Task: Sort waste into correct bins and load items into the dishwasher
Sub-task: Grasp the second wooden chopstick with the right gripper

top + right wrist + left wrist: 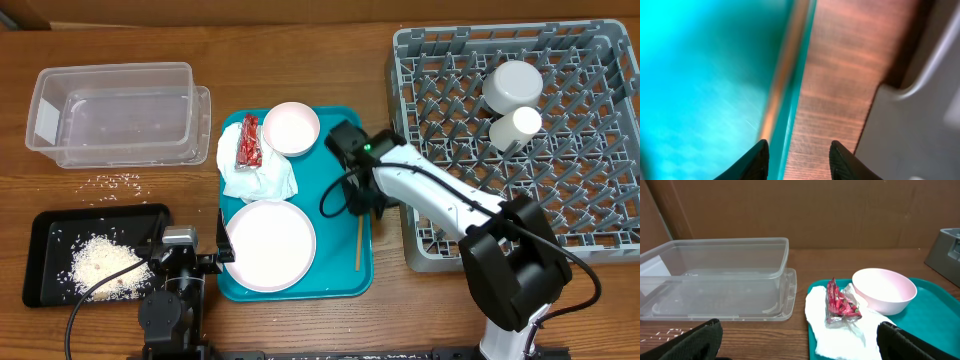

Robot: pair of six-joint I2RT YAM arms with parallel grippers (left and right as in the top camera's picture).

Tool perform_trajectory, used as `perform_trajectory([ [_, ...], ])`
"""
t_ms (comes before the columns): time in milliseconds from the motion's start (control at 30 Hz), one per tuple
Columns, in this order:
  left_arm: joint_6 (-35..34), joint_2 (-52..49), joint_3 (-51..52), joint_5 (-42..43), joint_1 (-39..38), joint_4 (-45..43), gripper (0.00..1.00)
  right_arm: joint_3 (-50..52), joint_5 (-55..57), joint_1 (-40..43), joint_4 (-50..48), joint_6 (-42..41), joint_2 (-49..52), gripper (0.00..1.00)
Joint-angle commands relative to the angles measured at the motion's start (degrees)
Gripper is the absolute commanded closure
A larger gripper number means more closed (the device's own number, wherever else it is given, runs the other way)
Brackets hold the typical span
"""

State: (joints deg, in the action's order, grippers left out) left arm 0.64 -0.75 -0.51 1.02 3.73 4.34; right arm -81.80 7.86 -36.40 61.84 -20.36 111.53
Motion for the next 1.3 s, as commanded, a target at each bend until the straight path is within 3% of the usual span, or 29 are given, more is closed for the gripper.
perform_trajectory([
  [0,1.07,0.44,0.24,-0.13,-0.48,0.09,0.0,-5.73,2.43,0.13,1.33,-0.87,-0.26,0.56],
  [100,1.09,0.44,0.24,-0.13,-0.48,0.07,0.0,-6.47,2.4,0.13,1.29,-0.68,-0.26,0.47],
  [300,1.09,0.44,0.24,-0.13,-0.48,0.07,0.0,-6.23,-3.91,0.09,1.25,0.96,-0.24,0.48],
  [467,1.09,0.44,0.24,-0.13,-0.48,0.09,0.0,-6.23,-9.7,-0.17,-0.52,4.28,-0.24,0.71],
  [567,1.09,0.44,0.24,-0.13,-0.48,0.07,0.0,-5.77,-9.49,-0.83,-2.23,5.05,-0.24,0.77],
  [767,1.09,0.44,0.24,-0.13,-0.48,0.07,0.0,-4.76,-9.49,-2.58,-6.64,4.94,-0.17,0.76],
  [967,1.09,0.44,0.24,-0.13,-0.48,0.07,0.0,-4.79,-9.49,-4.2,-11.93,0.22,-0.17,0.6],
  [1267,1.07,0.44,0.24,-0.13,-0.48,0.07,0.0,-4.96,-9.46,-4.37,-9.55,6.36,4.7,0.59],
])
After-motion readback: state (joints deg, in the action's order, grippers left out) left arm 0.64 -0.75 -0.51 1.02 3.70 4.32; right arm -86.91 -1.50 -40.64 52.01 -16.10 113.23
